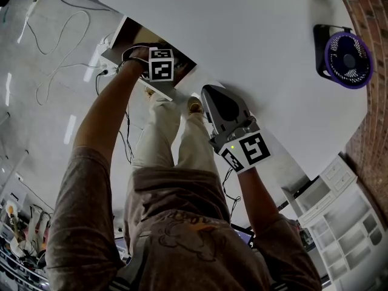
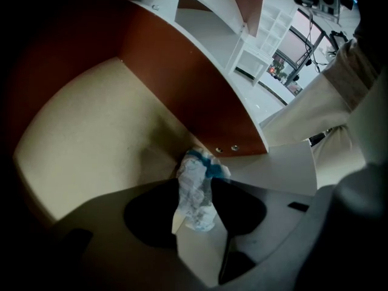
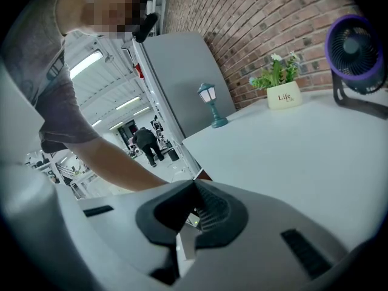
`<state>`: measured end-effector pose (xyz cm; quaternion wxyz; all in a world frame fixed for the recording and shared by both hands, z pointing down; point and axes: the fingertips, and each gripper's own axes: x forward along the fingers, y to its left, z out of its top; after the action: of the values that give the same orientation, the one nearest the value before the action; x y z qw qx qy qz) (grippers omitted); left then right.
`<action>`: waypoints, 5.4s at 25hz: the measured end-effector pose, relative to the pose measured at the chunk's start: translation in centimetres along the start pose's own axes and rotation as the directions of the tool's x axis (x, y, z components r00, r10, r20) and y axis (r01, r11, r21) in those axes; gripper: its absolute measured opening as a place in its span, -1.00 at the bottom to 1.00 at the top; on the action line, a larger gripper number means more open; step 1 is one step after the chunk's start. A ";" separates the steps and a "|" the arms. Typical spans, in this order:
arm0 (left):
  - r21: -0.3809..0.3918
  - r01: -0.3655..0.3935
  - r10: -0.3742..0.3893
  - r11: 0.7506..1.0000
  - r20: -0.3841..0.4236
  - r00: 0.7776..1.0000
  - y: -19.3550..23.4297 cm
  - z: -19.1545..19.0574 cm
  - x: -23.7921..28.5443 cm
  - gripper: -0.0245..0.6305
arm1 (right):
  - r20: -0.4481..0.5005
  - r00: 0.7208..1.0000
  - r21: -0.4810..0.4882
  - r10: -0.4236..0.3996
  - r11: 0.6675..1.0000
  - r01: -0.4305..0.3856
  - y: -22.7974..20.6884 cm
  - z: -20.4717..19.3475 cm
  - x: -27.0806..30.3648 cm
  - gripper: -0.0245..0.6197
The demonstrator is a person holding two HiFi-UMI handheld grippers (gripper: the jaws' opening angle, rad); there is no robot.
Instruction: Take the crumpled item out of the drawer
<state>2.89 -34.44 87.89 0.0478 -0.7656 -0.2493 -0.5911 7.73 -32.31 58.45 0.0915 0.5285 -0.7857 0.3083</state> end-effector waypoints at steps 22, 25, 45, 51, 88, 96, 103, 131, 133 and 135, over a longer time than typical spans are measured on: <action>-0.082 -0.128 0.137 0.988 0.113 0.984 -1.1 2.2 -8.2 -0.75 | 0.003 1.000 -0.070 0.020 0.997 -0.020 1.3 3.2 -1.2 -0.93; -0.113 -0.145 0.160 0.983 0.138 0.977 -1.7 2.3 -10.9 -0.76 | 0.010 1.000 -0.091 0.028 0.995 -0.027 1.8 4.6 -1.1 -0.93; -0.338 -0.373 0.480 0.864 0.331 0.813 -5.5 2.9 -35.4 -0.76 | 0.108 0.990 -0.265 0.091 0.962 -0.059 7.6 15.7 -0.2 -0.93; -0.467 -0.349 0.550 0.813 0.415 0.725 -5.8 4.9 -42.1 -0.76 | 0.132 0.983 -0.327 0.127 0.942 -0.078 8.5 19.1 -1.5 -0.93; -0.838 -0.128 0.845 0.530 0.510 0.164 -9.2 5.7 -53.9 -0.76 | 0.216 0.964 -0.330 0.156 0.941 -0.079 6.8 22.8 -6.2 -0.93; -0.851 -0.101 0.854 0.515 0.499 0.148 -9.0 5.2 -53.0 -0.76 | 0.204 0.967 -0.310 0.153 0.947 -0.085 6.4 21.5 -5.8 -0.93; -0.868 -0.085 0.869 0.489 0.476 0.134 -9.0 4.6 -53.2 -0.76 | 0.198 0.965 -0.313 0.170 0.944 -0.102 6.7 21.5 -5.7 -0.93; -0.878 -0.063 0.876 0.475 0.464 0.135 -10.2 5.7 -52.2 -0.76 | 0.166 0.966 -0.334 0.200 0.933 -0.136 7.1 20.6 -7.2 -0.94; -0.880 -0.062 0.878 0.470 0.459 0.136 -10.4 5.6 -52.1 -0.76 | 0.160 0.967 -0.336 0.200 0.932 -0.137 7.1 20.5 -7.3 -0.94; -0.884 -0.060 0.881 0.464 0.453 0.137 -10.5 5.5 -52.0 -0.76 | 0.158 0.967 -0.338 0.202 0.931 -0.139 7.1 20.4 -7.4 -0.94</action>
<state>-6.05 -40.13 35.66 -0.1796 -0.9342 0.3055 -0.0421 8.28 -36.68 36.00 0.0745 0.4628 -0.8737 0.1298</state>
